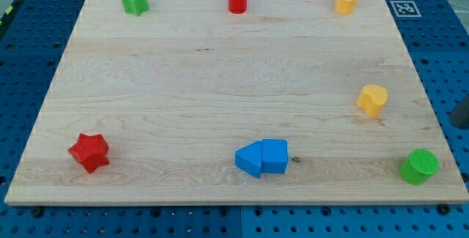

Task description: Push the yellow heart towards the top left side

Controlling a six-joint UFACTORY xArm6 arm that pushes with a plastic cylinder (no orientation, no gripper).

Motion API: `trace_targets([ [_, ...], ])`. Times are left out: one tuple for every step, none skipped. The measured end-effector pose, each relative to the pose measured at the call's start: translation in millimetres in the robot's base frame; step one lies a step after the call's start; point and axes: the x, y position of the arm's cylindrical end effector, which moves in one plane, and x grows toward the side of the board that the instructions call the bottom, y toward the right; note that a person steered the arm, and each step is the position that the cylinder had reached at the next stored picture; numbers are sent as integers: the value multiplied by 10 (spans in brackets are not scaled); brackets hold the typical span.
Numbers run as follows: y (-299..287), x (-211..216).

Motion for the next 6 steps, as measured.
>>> trace_targets([
  [-620,-154],
  [-1323,-426],
  [-1949,-609],
  [-1850,-602],
  [-1357,-547],
  [-992,-550],
])
